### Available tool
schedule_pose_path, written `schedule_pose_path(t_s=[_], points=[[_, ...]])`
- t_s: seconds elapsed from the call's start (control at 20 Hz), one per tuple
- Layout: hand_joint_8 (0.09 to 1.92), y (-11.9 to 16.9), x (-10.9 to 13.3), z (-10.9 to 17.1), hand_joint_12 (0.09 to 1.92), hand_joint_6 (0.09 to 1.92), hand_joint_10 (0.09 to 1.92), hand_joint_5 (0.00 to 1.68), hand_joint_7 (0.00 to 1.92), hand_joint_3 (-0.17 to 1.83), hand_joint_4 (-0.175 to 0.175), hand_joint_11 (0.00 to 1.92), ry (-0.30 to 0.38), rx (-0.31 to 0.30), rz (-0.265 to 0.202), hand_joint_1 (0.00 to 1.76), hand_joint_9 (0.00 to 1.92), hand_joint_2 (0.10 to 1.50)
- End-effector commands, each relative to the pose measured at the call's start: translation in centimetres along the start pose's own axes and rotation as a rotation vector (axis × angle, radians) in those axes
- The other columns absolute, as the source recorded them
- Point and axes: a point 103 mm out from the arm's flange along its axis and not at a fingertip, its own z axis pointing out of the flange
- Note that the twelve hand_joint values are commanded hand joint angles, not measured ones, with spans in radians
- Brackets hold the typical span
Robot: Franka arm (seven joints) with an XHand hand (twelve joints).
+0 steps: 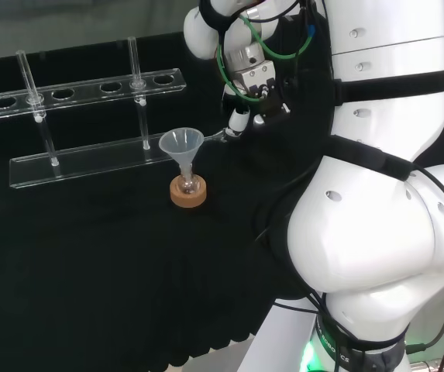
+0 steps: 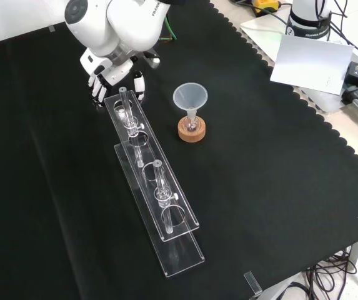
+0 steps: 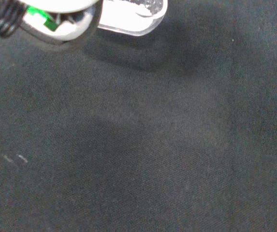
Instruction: Pick up the weighing funnel.
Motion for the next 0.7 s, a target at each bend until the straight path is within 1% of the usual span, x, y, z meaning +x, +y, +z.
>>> schedule_pose_path(t_s=[0.05,0.3,0.55,0.7], points=[[0.65,0.6,0.5,0.4,1.3,0.15,0.51,0.66,0.47,0.5,0.008,0.51,-0.043,-0.003,-0.003,0.86,0.73,0.56],[0.65,1.1,0.5,0.8,1.29,0.2,0.49,0.66,0.48,0.49,0.015,0.52,-0.055,0.014,-0.013,0.86,0.74,0.57],[0.65,1.5,0.6,1.0,1.29,0.41,0.48,0.57,0.49,0.48,0.017,0.51,-0.069,0.012,-0.018,0.86,0.75,0.57],[0.65,1.8,0.7,1.1,1.29,0.46,0.48,0.56,0.49,0.48,0.018,0.51,-0.073,0.02,-0.022,0.87,0.75,0.57]])
